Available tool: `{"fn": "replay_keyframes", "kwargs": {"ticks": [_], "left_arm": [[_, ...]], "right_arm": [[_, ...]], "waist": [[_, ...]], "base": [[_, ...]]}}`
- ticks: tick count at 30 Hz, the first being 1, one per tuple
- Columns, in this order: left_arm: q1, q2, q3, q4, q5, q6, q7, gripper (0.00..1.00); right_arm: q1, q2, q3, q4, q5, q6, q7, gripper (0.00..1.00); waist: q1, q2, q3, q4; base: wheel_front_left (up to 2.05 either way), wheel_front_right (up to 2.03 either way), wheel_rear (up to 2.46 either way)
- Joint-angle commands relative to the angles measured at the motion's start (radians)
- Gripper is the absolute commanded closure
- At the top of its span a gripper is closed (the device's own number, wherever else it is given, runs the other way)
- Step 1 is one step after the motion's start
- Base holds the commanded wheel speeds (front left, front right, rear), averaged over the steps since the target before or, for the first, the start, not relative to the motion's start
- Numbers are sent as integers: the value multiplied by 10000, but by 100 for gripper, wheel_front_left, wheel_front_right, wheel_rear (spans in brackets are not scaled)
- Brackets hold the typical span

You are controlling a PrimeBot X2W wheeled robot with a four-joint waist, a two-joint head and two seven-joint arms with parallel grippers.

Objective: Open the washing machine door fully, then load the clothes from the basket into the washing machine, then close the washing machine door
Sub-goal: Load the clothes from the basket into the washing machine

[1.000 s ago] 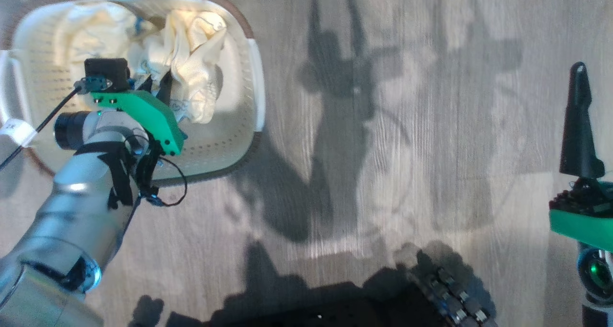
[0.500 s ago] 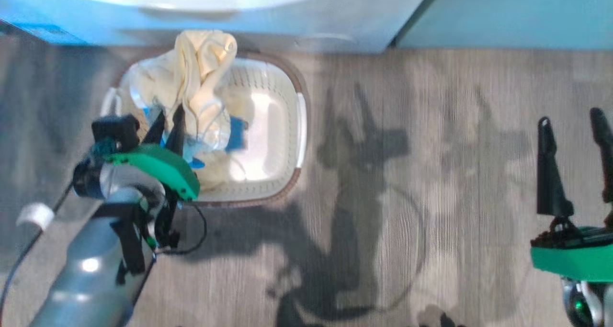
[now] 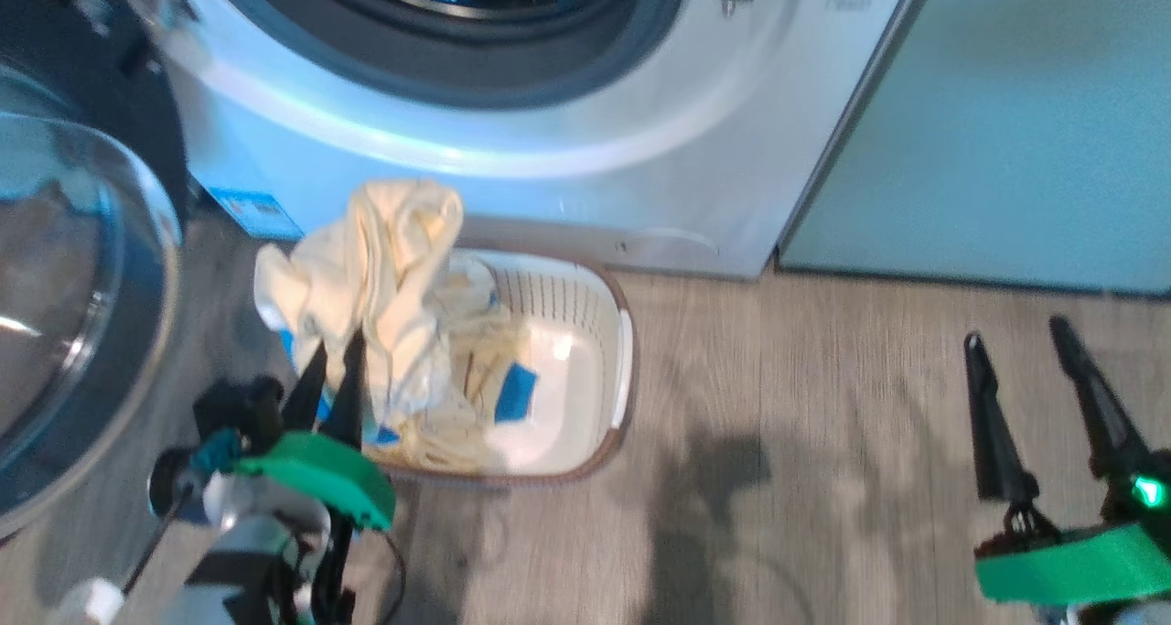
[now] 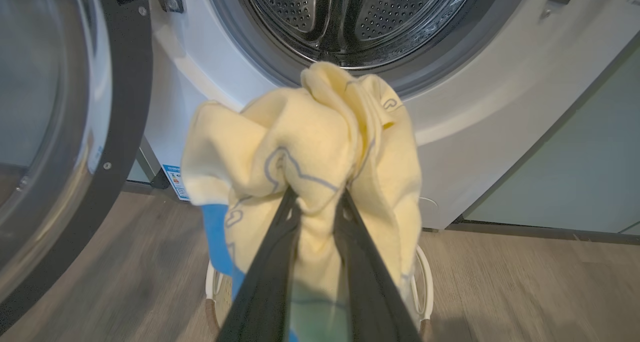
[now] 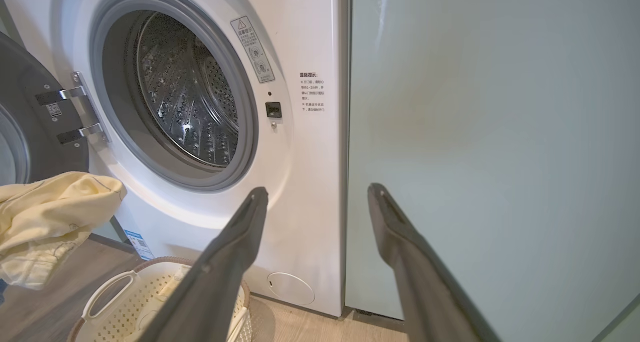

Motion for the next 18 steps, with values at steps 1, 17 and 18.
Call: {"fn": "replay_keyframes", "kwargs": {"ticks": [1, 17, 18], "left_arm": [[71, 273, 467, -526, 151, 87, -106, 100], [2144, 668, 401, -2378, 343, 802, 519, 100], [2213, 689, 407, -2466, 344, 833, 548, 100]], "right_arm": [[196, -127, 151, -197, -55, -29, -65, 0], [1356, -127, 112, 148, 149, -29, -65, 0], [1398, -127, 99, 132, 169, -29, -65, 0]], "waist": [[2, -1, -980, 304], [2, -1, -2821, 437], [2, -1, -2836, 424]], "base": [[0, 0, 0], [0, 0, 0], [0, 0, 0]]}}
